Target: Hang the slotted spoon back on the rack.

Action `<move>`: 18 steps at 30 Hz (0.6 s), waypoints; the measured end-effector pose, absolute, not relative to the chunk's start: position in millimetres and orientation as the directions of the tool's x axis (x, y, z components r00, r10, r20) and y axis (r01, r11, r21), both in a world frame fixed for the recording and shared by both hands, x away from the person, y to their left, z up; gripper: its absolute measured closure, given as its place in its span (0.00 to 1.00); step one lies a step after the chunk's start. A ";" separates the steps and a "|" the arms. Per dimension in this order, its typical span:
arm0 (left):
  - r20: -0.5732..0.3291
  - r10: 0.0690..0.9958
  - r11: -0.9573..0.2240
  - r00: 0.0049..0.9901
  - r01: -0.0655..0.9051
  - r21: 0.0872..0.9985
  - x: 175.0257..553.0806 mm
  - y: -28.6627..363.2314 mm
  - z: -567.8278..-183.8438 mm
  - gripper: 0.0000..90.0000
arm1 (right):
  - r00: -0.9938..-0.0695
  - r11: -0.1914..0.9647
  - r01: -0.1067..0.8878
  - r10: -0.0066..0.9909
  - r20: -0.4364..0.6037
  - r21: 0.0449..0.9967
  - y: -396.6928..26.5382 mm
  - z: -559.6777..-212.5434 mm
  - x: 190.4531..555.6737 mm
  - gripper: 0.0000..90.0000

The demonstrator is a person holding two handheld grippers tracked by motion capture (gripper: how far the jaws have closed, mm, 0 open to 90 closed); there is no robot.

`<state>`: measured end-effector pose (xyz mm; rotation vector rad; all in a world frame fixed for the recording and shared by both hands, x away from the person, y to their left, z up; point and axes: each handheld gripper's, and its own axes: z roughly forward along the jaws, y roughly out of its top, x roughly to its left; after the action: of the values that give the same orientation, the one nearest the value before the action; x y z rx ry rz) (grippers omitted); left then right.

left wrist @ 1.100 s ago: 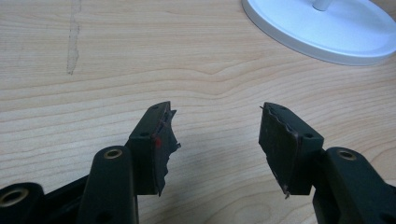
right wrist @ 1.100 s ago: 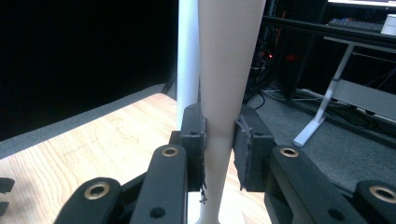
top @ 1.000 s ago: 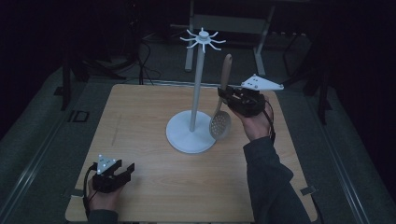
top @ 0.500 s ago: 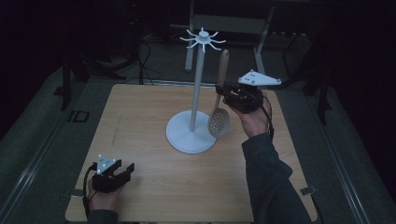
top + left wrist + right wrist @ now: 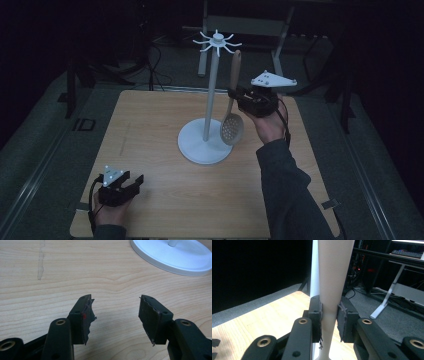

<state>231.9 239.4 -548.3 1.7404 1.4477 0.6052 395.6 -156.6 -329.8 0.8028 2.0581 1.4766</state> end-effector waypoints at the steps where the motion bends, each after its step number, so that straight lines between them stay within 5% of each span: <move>1: -0.117 0.964 -0.050 0.239 0.594 0.803 231.9 239.6 -548.3 0.50 | -0.713 0.245 0.184 0.700 -0.042 0.952 -156.0 -329.2 395.9 0.83; 18: -0.119 0.962 -0.052 0.245 0.594 0.803 233.3 237.9 -548.3 0.50 | -0.714 0.254 0.210 0.700 -0.030 0.944 -149.0 -329.5 403.3 0.83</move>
<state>233.3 237.9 -548.3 1.7424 1.4414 0.5999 403.3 -149.0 -329.5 0.8261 2.0841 1.4626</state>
